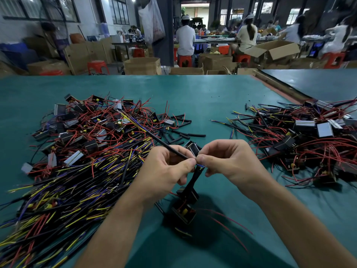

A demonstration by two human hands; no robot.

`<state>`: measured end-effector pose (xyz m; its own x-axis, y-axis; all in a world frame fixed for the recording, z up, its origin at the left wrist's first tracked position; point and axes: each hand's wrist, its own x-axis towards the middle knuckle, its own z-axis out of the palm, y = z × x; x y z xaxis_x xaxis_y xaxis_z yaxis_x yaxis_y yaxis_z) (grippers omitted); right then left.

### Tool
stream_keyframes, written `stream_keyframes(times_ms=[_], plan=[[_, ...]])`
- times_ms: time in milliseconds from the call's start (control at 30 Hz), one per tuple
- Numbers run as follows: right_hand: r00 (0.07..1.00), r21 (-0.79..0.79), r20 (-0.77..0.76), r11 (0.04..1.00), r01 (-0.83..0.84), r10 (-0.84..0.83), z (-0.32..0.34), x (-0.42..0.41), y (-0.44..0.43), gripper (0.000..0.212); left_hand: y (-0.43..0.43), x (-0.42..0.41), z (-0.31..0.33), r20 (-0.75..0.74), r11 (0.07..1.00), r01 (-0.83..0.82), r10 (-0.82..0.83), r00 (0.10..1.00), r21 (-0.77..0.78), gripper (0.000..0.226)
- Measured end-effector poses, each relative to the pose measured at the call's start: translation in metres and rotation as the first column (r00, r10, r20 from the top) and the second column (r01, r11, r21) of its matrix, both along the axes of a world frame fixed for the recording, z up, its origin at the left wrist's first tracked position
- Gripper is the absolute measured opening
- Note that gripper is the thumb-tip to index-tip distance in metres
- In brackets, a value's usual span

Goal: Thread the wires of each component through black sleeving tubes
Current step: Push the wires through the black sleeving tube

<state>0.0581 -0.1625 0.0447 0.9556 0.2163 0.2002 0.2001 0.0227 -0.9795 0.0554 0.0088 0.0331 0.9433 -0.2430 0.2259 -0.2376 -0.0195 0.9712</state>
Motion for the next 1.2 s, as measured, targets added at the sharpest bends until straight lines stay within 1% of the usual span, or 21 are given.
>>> stream_keyframes(times_ms=[100,167,267,367,500,700,800,933,1033,1200], plan=[[0.998,-0.056,0.055,0.998,0.017,-0.014,-0.0018,0.0007,-0.0009,0.017,-0.0001,0.0007,-0.0023,-0.005,1.000,-0.017,0.017,1.000,0.009,0.013],[0.993,-0.119,0.118,0.992,0.045,-0.031,-0.0032,0.0014,-0.0015,0.019,-0.0002,0.0009,-0.0028,-0.002,0.999,-0.034,0.034,0.999,0.012,0.013],[0.982,-0.206,0.187,0.976,0.076,-0.036,-0.0045,0.0022,-0.0018,0.016,-0.0008,0.0017,-0.0040,0.019,0.998,-0.065,0.065,0.998,0.019,0.015],[0.984,-0.228,0.178,0.971,0.072,-0.031,-0.0042,0.0035,-0.0038,0.015,-0.0010,0.0028,-0.0055,0.032,0.997,-0.075,0.074,0.997,0.028,0.016],[0.993,-0.212,0.120,0.977,0.041,-0.016,-0.0028,0.0040,-0.0066,0.011,-0.0020,0.0042,-0.0065,0.026,0.995,-0.094,0.093,0.995,0.030,0.018],[0.998,-0.053,-0.019,0.997,-0.055,0.054,-0.0020,0.0013,-0.0059,0.012,-0.0019,0.0035,-0.0041,-0.038,0.994,-0.106,0.105,0.994,-0.028,0.018],[0.991,-0.017,-0.073,0.994,-0.110,0.108,-0.0019,0.0007,-0.0054,0.014,-0.0017,0.0029,-0.0018,-0.063,0.993,-0.104,0.100,0.993,-0.061,0.017],[0.990,-0.004,-0.088,0.993,-0.114,0.113,-0.0023,-0.0005,-0.0033,0.018,-0.0013,0.0012,0.0008,-0.085,0.991,-0.094,0.086,0.993,-0.093,0.018],[0.989,0.016,-0.093,0.993,-0.118,0.119,-0.0023,-0.0009,-0.0016,0.017,-0.0001,0.0008,0.0024,-0.103,0.990,-0.076,0.064,0.993,-0.115,0.020],[0.989,0.014,-0.081,0.992,-0.124,0.124,-0.0014,-0.0007,0.0006,0.020,0.0017,0.0027,0.0029,-0.145,0.993,-0.077,0.063,0.987,-0.088,0.022]])
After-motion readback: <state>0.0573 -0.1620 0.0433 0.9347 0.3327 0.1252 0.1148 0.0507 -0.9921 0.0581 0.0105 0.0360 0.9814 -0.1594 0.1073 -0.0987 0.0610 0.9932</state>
